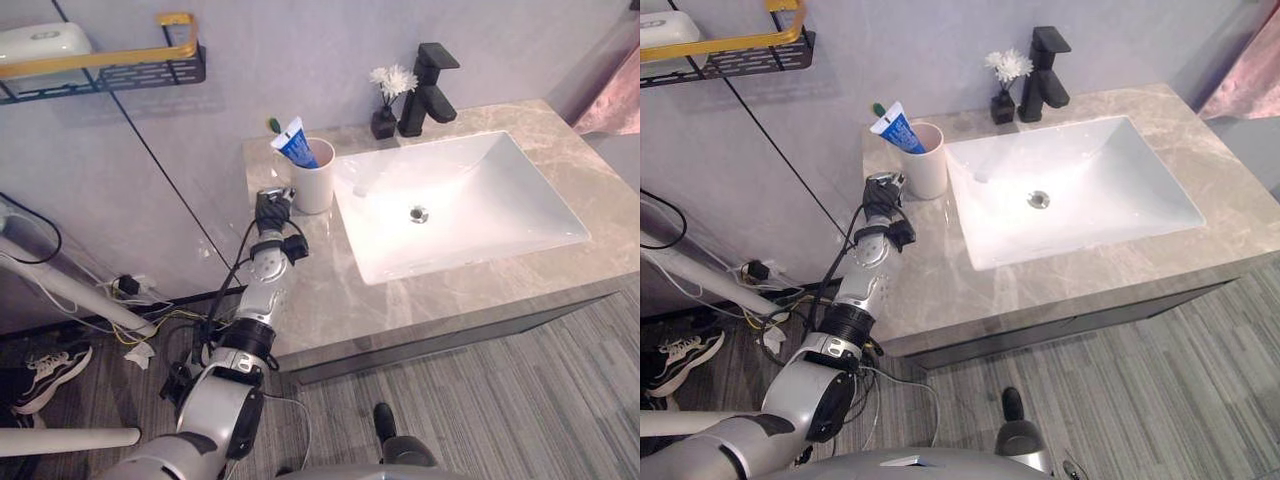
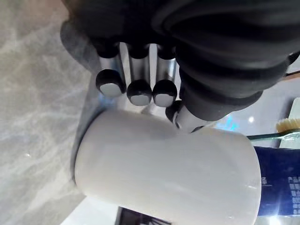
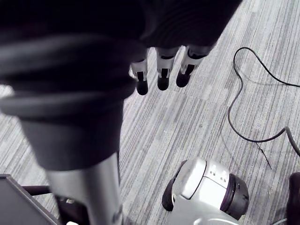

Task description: Organize washtable

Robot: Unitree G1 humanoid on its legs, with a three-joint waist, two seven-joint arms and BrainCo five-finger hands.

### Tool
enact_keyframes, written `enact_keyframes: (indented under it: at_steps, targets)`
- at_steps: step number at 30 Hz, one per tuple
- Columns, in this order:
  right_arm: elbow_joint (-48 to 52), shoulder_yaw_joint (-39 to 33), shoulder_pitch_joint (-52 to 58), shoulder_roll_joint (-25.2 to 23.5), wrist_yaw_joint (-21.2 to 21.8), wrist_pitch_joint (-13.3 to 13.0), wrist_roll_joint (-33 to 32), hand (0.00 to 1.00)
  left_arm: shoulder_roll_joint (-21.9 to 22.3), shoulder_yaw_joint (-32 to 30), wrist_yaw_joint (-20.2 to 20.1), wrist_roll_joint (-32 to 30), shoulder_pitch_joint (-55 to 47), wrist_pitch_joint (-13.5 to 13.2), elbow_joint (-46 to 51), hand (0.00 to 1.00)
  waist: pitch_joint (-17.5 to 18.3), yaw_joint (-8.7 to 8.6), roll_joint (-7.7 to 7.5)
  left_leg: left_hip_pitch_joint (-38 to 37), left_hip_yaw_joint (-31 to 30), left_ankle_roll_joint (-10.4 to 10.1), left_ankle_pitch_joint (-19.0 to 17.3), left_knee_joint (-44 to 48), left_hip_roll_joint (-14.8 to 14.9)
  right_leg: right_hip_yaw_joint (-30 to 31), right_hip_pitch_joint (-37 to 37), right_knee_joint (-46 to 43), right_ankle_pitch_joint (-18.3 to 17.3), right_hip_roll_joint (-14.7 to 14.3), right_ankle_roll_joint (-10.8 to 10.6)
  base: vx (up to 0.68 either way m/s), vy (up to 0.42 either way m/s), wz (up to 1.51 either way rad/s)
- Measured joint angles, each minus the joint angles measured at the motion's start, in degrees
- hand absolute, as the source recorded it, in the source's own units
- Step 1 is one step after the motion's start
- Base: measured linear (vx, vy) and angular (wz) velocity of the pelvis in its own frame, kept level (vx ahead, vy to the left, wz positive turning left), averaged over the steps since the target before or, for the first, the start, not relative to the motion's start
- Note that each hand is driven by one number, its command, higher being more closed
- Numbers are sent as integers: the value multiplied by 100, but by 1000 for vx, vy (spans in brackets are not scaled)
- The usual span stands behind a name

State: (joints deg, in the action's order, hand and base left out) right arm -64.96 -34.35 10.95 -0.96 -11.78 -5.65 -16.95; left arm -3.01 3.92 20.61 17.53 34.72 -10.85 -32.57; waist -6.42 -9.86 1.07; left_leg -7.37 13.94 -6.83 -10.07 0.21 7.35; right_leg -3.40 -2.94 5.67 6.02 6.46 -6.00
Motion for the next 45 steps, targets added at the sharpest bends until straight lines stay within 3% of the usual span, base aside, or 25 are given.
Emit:
enact_keyframes:
  at_steps: [7,10,16,24,28,29,34,38,45]
  targets:
    - [-2,59,56,29,60,1,0,0,-297,8,-185,-13,-1192,48,1314,100,-8,125,14,16,-188,1,0,87,0,-181,126,-28,-1,33,2,-11,-4,12]
    - [-3,109,126,48,89,2,0,0,-485,-27,-321,-227,-1649,45,1971,100,-7,269,14,25,-241,25,-14,110,-4,-285,182,-28,-2,55,3,-32,3,17]
    - [-15,302,213,142,220,5,-1,0,-532,-535,-410,-457,-2527,-104,2884,100,24,446,24,96,-379,40,-21,209,-16,-401,237,-32,-3,89,4,-28,-6,10]
    - [-29,458,231,208,289,6,0,0,-514,-692,-435,-786,-3672,-137,2946,100,150,489,-5,95,-500,41,-19,216,-16,-505,317,-35,-9,100,11,-7,-3,6]
    - [-26,520,232,207,289,4,-2,0,-350,-631,-699,-672,-4127,-84,1753,100,270,587,-64,87,-518,41,-18,215,-16,-534,359,-35,-13,103,8,-6,2,2]
    - [-26,536,229,204,289,4,-2,0,-349,-618,-750,-672,-4197,-55,1527,0,300,589,-81,88,-519,41,-18,214,-16,-534,358,-35,-14,103,8,0,0,0]
    - [-41,548,223,158,299,78,0,0,-318,-684,-1172,-677,-4317,260,-1173,0,406,631,-195,52,-516,41,-18,213,-18,-538,392,-23,-33,106,-10,0,0,0]
    - [-170,479,211,152,319,142,22,0,-150,-1320,-1379,-573,-4229,546,-2864,0,448,659,-240,1,-514,32,-6,194,-19,-541,419,-24,-35,106,-11,0,0,0]
    - [-331,190,156,175,540,271,73,0,-150,-1507,-1829,-528,-4078,719,-3280,0,486,701,-205,-135,-483,31,-5,119,-20,-501,496,-8,-39,97,-11,-9,1,-4]
